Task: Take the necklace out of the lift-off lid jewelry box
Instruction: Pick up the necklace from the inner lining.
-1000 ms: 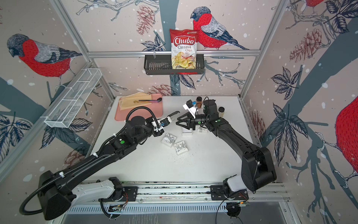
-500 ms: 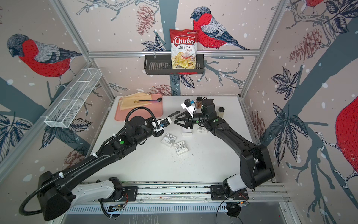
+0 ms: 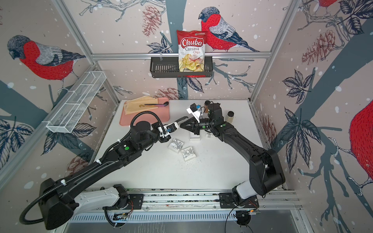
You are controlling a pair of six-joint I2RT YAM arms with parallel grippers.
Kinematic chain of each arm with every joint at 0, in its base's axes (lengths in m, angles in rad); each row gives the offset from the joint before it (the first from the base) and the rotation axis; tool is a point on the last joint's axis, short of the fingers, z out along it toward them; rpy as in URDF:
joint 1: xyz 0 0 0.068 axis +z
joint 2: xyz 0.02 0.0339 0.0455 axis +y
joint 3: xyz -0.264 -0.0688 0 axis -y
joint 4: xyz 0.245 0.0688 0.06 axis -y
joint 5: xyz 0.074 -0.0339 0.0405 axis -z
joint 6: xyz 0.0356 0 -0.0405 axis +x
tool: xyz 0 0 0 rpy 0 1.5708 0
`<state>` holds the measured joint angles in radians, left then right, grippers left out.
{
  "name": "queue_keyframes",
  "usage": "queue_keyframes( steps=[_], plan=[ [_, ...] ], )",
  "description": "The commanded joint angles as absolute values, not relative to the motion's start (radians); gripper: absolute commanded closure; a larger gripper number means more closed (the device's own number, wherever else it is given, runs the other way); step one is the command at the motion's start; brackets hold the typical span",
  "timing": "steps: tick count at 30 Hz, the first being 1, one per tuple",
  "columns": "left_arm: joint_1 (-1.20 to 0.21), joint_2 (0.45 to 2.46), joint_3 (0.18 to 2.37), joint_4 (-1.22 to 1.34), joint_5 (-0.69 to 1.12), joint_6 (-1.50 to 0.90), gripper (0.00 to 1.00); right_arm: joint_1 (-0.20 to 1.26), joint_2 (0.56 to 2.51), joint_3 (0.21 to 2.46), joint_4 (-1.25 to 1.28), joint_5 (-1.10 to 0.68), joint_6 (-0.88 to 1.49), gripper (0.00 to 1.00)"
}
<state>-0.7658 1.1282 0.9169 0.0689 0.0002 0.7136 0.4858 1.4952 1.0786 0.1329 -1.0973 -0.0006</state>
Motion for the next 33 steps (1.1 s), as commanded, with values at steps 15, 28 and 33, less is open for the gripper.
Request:
queue_keyframes(
  steps=[15,28,33],
  plan=[
    [-0.767,1.254,0.970,0.067,-0.028,0.657,1.00,0.481,1.386,1.075,0.085,-1.109,-0.017,0.96],
    [-0.767,1.289,0.962,0.000,0.119,0.627,1.00,0.445,1.394,1.088,0.206,-1.049,0.105,0.96],
    [-0.767,1.292,0.943,0.017,0.148,0.609,1.00,0.440,1.423,1.123,0.194,-1.031,0.116,0.96]
  ],
)
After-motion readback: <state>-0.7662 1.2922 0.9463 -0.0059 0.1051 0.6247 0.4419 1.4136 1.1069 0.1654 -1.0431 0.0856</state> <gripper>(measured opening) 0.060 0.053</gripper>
